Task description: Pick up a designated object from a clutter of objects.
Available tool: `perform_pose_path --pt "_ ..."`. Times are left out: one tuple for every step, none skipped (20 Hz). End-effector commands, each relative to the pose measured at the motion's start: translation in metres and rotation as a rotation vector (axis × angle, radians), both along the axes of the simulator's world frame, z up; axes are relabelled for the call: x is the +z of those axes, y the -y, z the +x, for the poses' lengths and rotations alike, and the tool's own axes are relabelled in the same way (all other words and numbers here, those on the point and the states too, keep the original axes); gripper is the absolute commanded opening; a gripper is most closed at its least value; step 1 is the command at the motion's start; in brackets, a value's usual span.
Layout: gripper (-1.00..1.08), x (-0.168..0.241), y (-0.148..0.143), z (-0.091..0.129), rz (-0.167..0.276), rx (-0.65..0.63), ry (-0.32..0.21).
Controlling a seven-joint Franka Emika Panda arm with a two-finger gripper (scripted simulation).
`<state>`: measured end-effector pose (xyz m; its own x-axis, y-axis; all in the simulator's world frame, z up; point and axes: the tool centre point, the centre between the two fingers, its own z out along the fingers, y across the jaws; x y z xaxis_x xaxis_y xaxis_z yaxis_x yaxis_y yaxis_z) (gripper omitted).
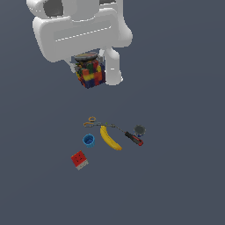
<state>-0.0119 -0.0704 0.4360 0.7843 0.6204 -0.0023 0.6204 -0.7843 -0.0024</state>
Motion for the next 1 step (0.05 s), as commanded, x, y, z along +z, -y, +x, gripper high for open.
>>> perform_pose_path --pt "-1.0 0.0032 0.0004 0.0008 0.0 0.0 0.003"
